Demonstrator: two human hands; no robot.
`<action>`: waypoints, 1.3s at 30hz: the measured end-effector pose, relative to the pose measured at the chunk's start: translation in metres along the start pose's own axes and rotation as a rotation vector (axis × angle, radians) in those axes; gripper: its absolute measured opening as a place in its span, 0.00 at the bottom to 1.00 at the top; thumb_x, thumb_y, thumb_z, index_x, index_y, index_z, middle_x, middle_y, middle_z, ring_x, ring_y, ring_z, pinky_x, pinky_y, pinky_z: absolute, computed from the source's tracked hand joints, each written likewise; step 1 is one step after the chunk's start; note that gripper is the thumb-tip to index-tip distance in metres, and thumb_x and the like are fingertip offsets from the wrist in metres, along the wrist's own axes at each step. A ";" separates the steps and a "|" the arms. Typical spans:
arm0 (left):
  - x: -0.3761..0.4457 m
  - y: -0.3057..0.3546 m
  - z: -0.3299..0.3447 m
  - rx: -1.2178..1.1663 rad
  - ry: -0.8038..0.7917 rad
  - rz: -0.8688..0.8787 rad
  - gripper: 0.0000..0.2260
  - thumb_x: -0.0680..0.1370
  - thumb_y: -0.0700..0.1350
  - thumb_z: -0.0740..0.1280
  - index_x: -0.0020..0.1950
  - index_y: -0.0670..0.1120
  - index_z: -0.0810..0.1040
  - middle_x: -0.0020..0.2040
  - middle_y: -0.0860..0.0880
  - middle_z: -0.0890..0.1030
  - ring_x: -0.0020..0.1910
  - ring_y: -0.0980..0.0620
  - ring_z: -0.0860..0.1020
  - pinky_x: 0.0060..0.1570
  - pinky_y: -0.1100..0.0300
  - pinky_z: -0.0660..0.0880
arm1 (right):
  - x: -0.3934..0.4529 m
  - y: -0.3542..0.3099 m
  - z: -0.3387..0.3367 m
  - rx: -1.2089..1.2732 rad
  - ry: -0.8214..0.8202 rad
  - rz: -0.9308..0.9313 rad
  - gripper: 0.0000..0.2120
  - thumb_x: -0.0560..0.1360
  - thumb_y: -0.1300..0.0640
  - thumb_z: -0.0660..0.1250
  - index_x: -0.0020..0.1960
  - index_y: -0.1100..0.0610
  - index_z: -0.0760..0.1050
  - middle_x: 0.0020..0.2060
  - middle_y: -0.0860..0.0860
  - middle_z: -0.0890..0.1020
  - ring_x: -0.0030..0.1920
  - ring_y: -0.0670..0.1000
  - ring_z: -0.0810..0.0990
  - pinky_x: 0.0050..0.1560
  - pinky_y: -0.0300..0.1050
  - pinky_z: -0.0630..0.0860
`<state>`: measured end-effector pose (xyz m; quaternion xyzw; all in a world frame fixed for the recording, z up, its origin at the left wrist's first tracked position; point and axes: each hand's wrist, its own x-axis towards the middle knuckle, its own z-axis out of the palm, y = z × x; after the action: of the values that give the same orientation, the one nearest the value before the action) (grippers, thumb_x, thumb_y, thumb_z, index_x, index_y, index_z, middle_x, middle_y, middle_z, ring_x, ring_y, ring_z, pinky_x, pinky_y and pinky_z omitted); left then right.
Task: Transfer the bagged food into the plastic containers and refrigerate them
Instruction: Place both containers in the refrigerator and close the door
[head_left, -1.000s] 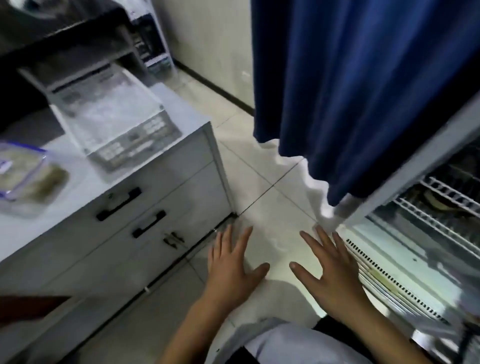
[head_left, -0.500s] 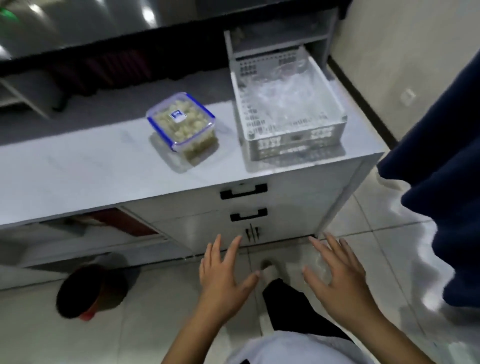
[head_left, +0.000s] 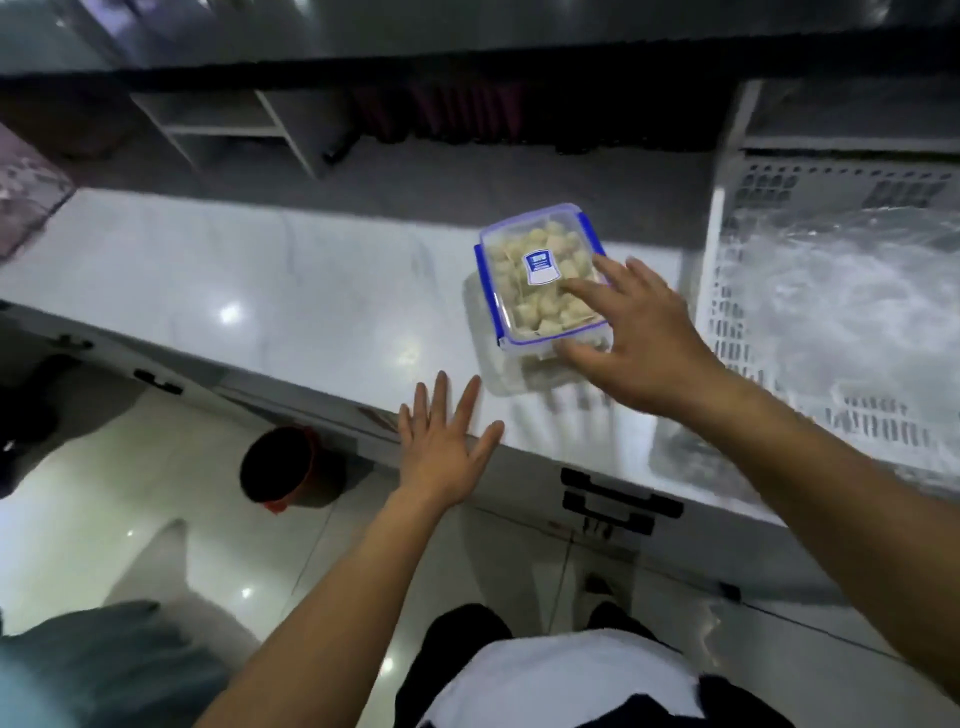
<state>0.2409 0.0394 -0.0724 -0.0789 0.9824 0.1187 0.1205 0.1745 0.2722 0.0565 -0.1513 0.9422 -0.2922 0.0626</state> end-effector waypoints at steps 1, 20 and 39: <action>0.000 -0.001 0.004 0.007 0.005 0.006 0.31 0.80 0.69 0.46 0.80 0.63 0.41 0.82 0.50 0.37 0.80 0.46 0.34 0.77 0.45 0.32 | 0.028 -0.001 0.002 -0.057 -0.018 0.005 0.33 0.73 0.38 0.62 0.76 0.44 0.64 0.80 0.52 0.57 0.79 0.58 0.51 0.75 0.59 0.53; 0.046 -0.048 -0.093 -0.696 -0.476 0.109 0.32 0.72 0.64 0.71 0.72 0.72 0.60 0.71 0.61 0.65 0.74 0.58 0.62 0.70 0.53 0.67 | 0.121 -0.015 0.085 -0.333 0.044 0.396 0.29 0.80 0.35 0.44 0.80 0.41 0.46 0.81 0.47 0.46 0.80 0.59 0.39 0.71 0.64 0.58; 0.135 -0.095 -0.122 -1.119 -0.780 0.165 0.26 0.74 0.45 0.73 0.70 0.59 0.72 0.59 0.56 0.84 0.55 0.53 0.84 0.47 0.57 0.82 | 0.008 -0.114 0.160 1.293 0.656 0.861 0.17 0.76 0.65 0.69 0.60 0.49 0.77 0.53 0.49 0.85 0.43 0.47 0.86 0.36 0.41 0.80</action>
<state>0.1019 -0.0993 -0.0125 -0.0059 0.6611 0.6366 0.3970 0.2279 0.0958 -0.0102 0.3793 0.5353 -0.7539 -0.0342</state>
